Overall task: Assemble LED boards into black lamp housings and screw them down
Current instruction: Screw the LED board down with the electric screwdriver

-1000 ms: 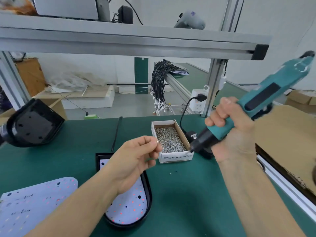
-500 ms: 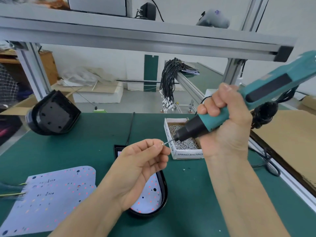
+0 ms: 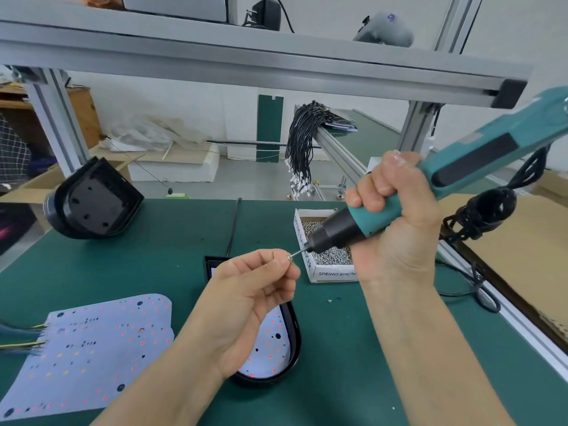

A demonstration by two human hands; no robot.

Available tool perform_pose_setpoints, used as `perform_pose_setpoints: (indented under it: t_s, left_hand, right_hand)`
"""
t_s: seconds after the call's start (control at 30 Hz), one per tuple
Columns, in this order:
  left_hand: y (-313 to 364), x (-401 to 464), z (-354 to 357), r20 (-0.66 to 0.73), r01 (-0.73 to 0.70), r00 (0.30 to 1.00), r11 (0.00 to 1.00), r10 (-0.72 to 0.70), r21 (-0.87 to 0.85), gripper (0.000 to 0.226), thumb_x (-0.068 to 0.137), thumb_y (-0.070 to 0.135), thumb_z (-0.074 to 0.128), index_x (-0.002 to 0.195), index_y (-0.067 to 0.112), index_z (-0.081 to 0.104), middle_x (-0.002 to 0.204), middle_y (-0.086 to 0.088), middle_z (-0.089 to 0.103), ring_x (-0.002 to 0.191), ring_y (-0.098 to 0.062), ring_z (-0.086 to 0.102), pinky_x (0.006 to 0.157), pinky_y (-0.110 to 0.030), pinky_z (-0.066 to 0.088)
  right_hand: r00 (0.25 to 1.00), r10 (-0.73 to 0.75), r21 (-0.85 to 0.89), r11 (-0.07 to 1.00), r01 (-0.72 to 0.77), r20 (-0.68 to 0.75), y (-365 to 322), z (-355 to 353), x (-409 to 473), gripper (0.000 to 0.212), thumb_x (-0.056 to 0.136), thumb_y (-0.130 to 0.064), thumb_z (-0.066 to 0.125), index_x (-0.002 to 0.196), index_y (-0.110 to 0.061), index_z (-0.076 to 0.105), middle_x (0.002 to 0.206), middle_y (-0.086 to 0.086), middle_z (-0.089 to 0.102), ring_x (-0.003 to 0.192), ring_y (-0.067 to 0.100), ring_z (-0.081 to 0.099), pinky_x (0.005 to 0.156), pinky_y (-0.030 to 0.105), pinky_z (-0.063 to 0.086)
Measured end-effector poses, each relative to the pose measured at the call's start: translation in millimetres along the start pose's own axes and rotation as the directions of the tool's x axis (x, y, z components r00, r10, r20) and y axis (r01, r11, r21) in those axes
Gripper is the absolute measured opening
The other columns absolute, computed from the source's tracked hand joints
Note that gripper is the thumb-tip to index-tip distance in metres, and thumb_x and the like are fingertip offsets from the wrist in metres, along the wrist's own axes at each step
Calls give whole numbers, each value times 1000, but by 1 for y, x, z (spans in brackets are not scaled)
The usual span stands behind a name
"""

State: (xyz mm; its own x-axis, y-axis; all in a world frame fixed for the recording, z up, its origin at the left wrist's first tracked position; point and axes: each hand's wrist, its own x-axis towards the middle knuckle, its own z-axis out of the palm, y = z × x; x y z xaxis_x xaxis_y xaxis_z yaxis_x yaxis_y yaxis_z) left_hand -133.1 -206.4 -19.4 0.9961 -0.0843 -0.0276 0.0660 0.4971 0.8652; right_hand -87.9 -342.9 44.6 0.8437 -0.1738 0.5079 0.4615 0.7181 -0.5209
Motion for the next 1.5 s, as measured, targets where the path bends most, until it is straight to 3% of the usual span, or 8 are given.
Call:
perform_pose_setpoints:
  t_s: [0.3, 0.83, 0.97, 1.03, 1.17, 1.23, 1.33, 1.5]
  left_hand:
    - [4, 0, -1, -58, -72, 995, 975, 86, 209, 17, 87, 0, 57, 73, 4, 66, 66, -7, 64, 59, -13, 54, 60, -18, 51]
    - [8, 9, -8, -119, 68, 992, 983, -49, 169, 20, 87, -7, 57, 97, 3, 70, 92, -11, 75, 65, -13, 64, 63, -21, 57]
    - [18, 14, -32, -306, -93, 917, 881, 258, 464, 32, 81, -4, 67, 105, 17, 67, 101, 2, 71, 78, -2, 62, 64, -9, 46]
    - [20, 19, -54, -454, 11, 826, 796, 334, 605, 47, 80, 8, 73, 122, 24, 58, 117, 8, 59, 97, -5, 54, 77, -15, 40]
    - [0, 22, -72, -512, 319, 859, 798, -15, 511, 92, 54, 34, 85, 134, 15, 43, 126, -1, 54, 109, -18, 51, 87, -31, 35]
    - [-6, 24, -72, -471, 370, 877, 766, -99, 526, 76, 50, 39, 82, 117, 15, 56, 112, -1, 66, 98, -17, 62, 72, -30, 41]
    - [-8, 35, -74, -441, 338, 896, 730, -57, 593, 16, 68, 22, 84, 75, 23, 70, 74, 8, 72, 60, -4, 65, 51, -22, 40]
    - [-8, 45, -75, -429, 380, 898, 662, -97, 646, 24, 73, 5, 75, 88, 8, 57, 80, -13, 65, 63, -22, 56, 54, -24, 41]
  right_hand:
    - [1000, 23, 24, 999, -23, 6, 9, -8, 0, 31, 80, -4, 52, 54, -22, 46, 51, -8, 38, 42, 7, 36, 47, 21, 39]
    - [984, 57, 103, 994, -40, -168, 24, -22, 10, 27, 80, -4, 55, 62, -18, 39, 54, -7, 40, 44, 6, 38, 49, 21, 41]
    - [985, 47, 80, 996, -34, -168, 25, -28, 12, 31, 84, -1, 54, 62, -19, 41, 54, -6, 42, 44, 7, 40, 49, 22, 42]
    - [983, 56, 34, 998, -51, -177, 33, -33, 9, 33, 85, 0, 54, 62, -19, 40, 54, -7, 41, 44, 7, 40, 51, 22, 42]
    - [970, 103, -18, 994, -109, -218, 57, -44, 0, 34, 85, 2, 55, 64, -18, 38, 54, -5, 40, 43, 9, 40, 51, 22, 43]
    - [965, 108, -67, 990, -127, -238, 67, -47, -2, 32, 80, -2, 60, 63, -18, 38, 53, -4, 39, 44, 11, 38, 52, 23, 42]
    - [961, 113, -136, 979, -151, -254, 81, -53, 0, 37, 78, -1, 62, 54, -23, 45, 51, -4, 40, 45, 12, 37, 52, 24, 41]
    - [959, 136, -196, 963, -187, -250, 98, -59, 3, 35, 74, -2, 63, 49, -24, 53, 48, -5, 45, 43, 12, 38, 52, 25, 41]
